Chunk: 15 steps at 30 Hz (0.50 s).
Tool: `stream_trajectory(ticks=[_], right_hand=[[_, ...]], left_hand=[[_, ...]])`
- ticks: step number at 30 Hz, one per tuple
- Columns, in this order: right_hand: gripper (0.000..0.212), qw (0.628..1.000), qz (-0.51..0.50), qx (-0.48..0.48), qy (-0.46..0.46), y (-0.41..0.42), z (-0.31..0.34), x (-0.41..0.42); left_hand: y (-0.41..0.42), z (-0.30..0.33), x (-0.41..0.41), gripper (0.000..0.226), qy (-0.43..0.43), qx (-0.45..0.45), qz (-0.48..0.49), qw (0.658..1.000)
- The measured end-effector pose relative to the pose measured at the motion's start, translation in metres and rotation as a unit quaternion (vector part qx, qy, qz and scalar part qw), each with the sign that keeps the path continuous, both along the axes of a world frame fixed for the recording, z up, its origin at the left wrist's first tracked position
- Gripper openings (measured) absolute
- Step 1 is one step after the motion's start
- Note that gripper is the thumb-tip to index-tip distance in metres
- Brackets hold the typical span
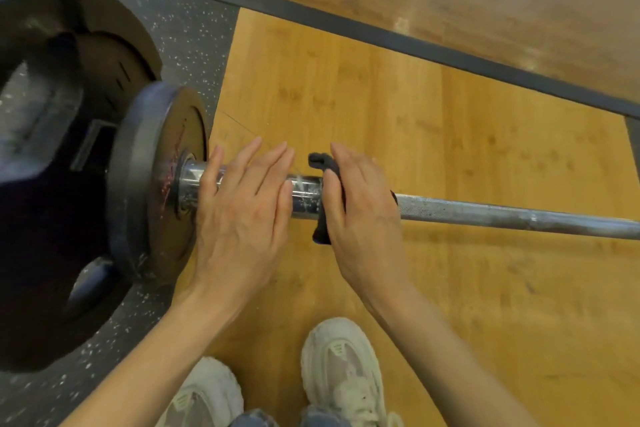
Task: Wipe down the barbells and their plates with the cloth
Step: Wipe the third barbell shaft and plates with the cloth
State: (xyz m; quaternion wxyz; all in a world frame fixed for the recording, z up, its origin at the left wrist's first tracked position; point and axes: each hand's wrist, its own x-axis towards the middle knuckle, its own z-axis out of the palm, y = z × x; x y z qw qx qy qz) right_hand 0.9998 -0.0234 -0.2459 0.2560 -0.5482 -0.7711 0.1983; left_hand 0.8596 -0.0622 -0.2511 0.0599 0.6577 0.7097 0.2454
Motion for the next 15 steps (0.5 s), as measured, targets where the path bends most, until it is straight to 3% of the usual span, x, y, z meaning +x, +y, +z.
stream_trajectory(ticks=[4, 11, 15], right_hand=[[0.046, 0.993, 0.063, 0.080, -0.053, -0.046, -0.021, 0.017], [0.043, 0.998, -0.011, 0.016, 0.055, 0.004, -0.005, -0.004], [0.044, 0.992, 0.029, 0.120, 0.004, -0.041, -0.036, 0.008]], left_hand=[[-0.001, 0.002, -0.003, 0.043, -0.002, -0.004, -0.010, 1.000], [0.004, 0.000, -0.005, 0.045, 0.039, 0.001, -0.013, 0.999], [0.007, 0.002, -0.007, 0.046, 0.060, 0.003, -0.018, 0.998]])
